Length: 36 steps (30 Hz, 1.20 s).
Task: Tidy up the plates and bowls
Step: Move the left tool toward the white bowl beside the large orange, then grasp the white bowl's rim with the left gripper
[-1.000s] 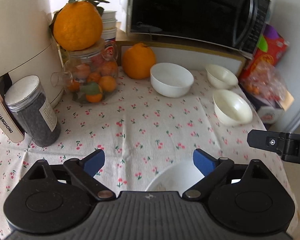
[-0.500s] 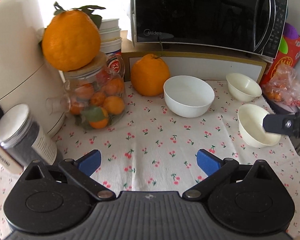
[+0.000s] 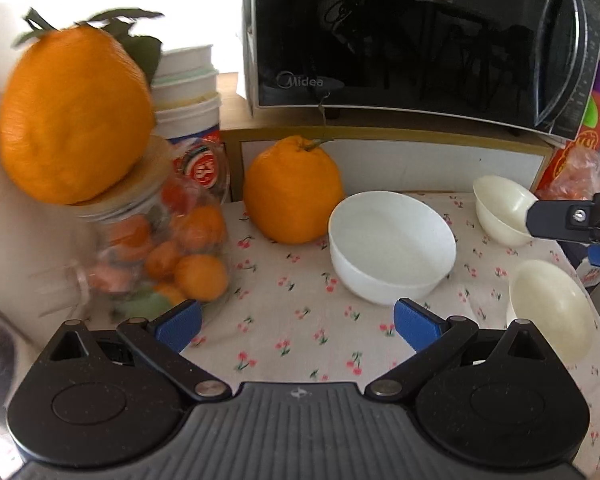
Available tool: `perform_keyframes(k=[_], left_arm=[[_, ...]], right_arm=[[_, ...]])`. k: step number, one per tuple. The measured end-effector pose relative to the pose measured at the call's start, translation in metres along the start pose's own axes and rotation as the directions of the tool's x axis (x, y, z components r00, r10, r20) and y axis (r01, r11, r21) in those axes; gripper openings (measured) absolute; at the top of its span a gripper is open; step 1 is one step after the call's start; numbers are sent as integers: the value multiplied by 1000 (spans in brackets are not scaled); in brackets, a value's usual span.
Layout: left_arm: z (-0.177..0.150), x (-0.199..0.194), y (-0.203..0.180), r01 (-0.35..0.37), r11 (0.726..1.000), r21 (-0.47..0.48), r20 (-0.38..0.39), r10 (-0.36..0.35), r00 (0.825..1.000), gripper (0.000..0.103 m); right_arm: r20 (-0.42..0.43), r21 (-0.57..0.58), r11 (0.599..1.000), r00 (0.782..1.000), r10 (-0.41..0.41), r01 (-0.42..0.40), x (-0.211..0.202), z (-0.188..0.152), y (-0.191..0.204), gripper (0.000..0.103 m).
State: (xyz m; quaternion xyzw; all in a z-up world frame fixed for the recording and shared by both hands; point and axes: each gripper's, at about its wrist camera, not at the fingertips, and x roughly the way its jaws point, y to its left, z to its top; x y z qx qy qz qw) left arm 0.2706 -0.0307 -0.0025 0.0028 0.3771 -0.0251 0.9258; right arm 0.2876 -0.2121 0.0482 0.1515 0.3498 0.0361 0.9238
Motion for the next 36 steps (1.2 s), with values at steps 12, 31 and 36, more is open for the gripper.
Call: perform_keyframes(k=[12, 31, 36], left_arm=[[-6, 47, -6, 98, 995, -36, -25, -99, 995, 102], [-7, 65, -24, 251, 967, 53, 16, -252, 968, 89], [-7, 68, -21, 290, 956, 46, 18, -291, 957, 82]], right_arm=[[-21, 11, 998, 998, 62, -62, 62, 6, -1, 96], [-51, 54, 991, 991, 123, -120, 109, 4, 0, 94], [-49, 27, 994, 993, 104, -103, 113, 0, 2, 63]])
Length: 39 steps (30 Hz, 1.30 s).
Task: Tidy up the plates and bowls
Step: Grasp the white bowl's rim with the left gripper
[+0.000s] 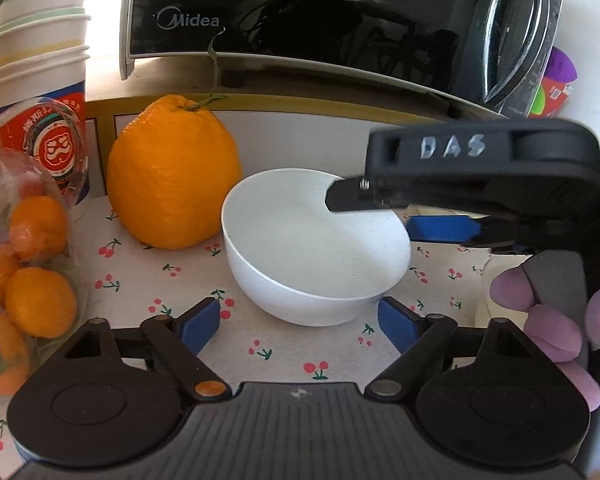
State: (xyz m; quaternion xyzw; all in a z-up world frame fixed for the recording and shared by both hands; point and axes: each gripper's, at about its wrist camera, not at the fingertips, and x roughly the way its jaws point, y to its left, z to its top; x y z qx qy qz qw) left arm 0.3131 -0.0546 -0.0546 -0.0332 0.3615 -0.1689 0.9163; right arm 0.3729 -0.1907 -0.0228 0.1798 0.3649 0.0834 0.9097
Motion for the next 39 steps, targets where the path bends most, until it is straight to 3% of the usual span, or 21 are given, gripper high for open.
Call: perform_keyframes(k=[2, 5, 8, 21, 39], left_arm=[[1, 0, 0, 19, 1000, -5, 1, -19, 1000, 78], [0, -2, -1, 30, 1000, 5, 5, -30, 1000, 72], [1, -3, -3, 28, 999, 25, 8, -28, 1000, 66], [3, -33, -7, 17, 998, 61, 34, -19, 999, 66], [15, -102, -44, 35, 991, 132, 97, -48, 994, 66]], right_arm=[[-6, -3, 1000, 1000, -5, 5, 2, -2, -1, 44], [-15, -17, 1000, 1000, -8, 8, 3, -4, -1, 28], [-14, -48, 999, 1000, -15, 14, 1, -6, 2, 22], [22, -86, 996, 1000, 6, -4, -37, -4, 16, 22], [86, -109, 994, 996, 14, -4, -133, 4, 23, 22]])
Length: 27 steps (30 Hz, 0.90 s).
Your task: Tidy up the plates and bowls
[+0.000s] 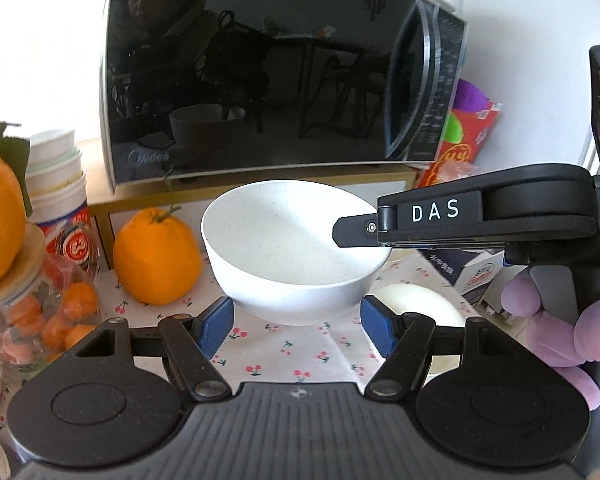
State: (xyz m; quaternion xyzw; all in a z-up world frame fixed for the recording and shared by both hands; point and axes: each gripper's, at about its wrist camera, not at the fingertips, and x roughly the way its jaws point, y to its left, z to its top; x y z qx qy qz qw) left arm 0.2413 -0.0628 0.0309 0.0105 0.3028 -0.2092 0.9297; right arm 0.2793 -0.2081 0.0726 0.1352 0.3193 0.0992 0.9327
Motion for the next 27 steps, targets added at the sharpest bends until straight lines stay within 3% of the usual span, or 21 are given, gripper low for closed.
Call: perform_keyframes(k=[11, 27], left_arm=[[-3, -36, -42, 40, 998, 53, 0, -40, 999, 67], [-40, -74, -102, 110, 987, 118, -48, -105, 993, 68]], right_arm=[[22, 31, 999, 1000, -17, 16, -57, -7, -10, 22], [-2, 36, 997, 997, -73, 73, -135, -45, -43, 22]])
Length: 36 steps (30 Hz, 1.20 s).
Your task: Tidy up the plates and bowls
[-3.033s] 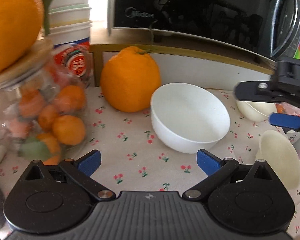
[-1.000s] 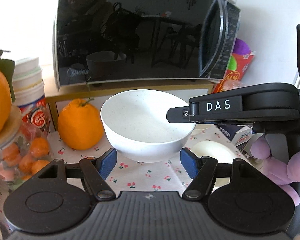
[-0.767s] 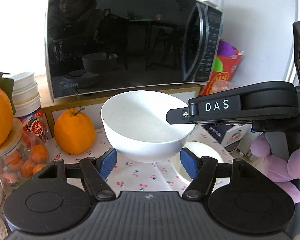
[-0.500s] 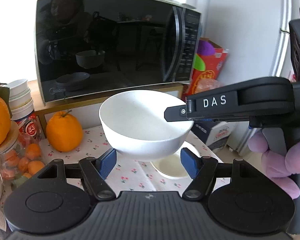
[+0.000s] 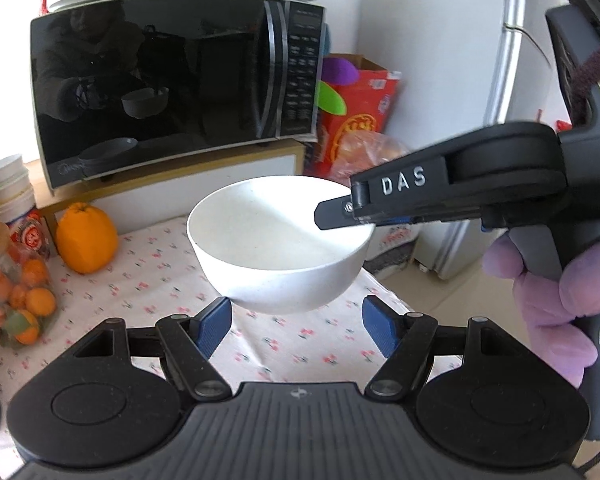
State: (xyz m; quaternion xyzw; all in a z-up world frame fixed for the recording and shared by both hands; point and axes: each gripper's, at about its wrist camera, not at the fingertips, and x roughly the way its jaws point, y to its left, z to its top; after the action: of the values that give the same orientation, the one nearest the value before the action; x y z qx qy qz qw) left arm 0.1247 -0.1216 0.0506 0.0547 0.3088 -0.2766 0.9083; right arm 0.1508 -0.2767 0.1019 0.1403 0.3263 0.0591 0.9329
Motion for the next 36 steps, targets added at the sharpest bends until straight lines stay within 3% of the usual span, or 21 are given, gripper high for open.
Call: perform_keyframes(k=[8, 10, 11, 19, 21, 31, 34, 36], left_arm=[[-18, 4, -31, 81, 993, 83, -28, -79, 997, 65], [-21, 6, -36, 90, 990, 109, -24, -88, 996, 65], [-23, 8, -37, 98, 989, 114, -29, -95, 995, 65], [-27, 22, -17, 99, 991, 92, -81, -91, 993, 66], [-28, 22, -12, 96, 993, 68, -82, -90, 993, 68], [-27, 40, -6, 51, 998, -46, -102, -55, 993, 63], [-26, 48, -3, 24, 997, -73, -110, -32, 993, 59], [-26, 55, -1, 9, 995, -98, -121, -21, 992, 56]], right_arm=[[-38, -4, 1000, 999, 12, -12, -13, -19, -14, 21], [-63, -7, 1000, 998, 17, -17, -10, -23, -17, 11], [-74, -14, 1000, 997, 11, -12, -8, -25, -17, 11], [-166, 4, 999, 986, -35, 37, 12, -40, -42, 9], [-158, 36, 999, 987, -25, 31, 10, -39, -52, 17], [-200, 112, 991, 978, -53, 77, 20, -45, -87, 26], [-213, 152, 985, 976, -52, 86, 26, -48, -95, 41], [-225, 180, 980, 974, -39, 81, 30, -50, -100, 44]])
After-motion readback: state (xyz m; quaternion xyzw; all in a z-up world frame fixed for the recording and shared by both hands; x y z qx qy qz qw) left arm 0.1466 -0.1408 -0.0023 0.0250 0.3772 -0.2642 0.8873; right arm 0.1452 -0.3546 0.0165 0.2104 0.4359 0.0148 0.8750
